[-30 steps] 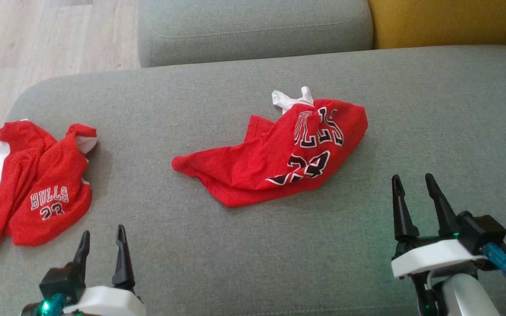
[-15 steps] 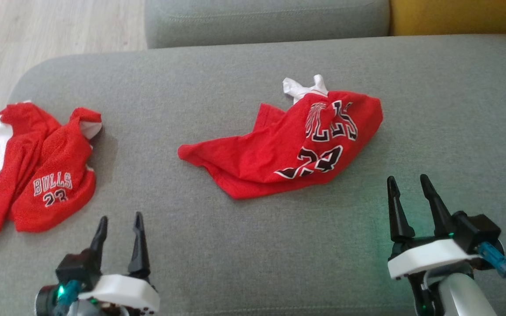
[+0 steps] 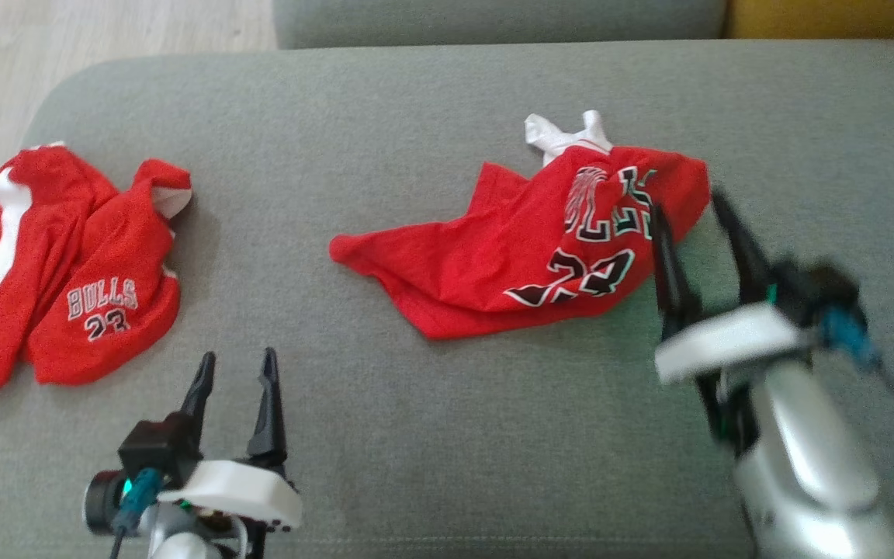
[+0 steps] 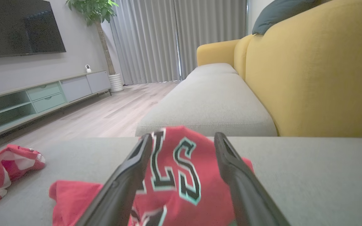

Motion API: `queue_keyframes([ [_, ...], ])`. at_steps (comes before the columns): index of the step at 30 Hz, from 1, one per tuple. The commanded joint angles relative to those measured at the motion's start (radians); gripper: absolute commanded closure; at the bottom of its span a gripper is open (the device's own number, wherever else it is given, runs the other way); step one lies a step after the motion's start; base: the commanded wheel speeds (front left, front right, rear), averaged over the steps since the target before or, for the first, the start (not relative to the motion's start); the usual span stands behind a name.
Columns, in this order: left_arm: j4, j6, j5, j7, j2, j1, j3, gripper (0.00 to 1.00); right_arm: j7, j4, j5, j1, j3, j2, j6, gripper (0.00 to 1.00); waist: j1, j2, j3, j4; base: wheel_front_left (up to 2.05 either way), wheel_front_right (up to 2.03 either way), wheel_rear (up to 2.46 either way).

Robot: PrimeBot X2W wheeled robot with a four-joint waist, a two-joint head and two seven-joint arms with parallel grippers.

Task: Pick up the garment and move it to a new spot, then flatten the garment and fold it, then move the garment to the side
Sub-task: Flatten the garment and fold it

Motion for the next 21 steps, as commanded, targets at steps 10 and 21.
queue_keyframes([
  [10,-0.008,-0.011,-0.036,-0.008,0.001,-0.067,-0.060,0.00,0.203,0.145,0.046,-0.406,0.035,-0.092,0.008,0.00,0.0000,0.0000,0.061,0.106,0.00,0.00,0.00],
  [21,0.000,-0.017,-0.086,-0.008,0.001,-0.102,-0.154,0.00,0.392,0.437,0.034,-0.589,-0.013,-0.176,0.008,0.00,0.0000,0.0000,0.135,0.221,0.00,0.00,0.00],
])
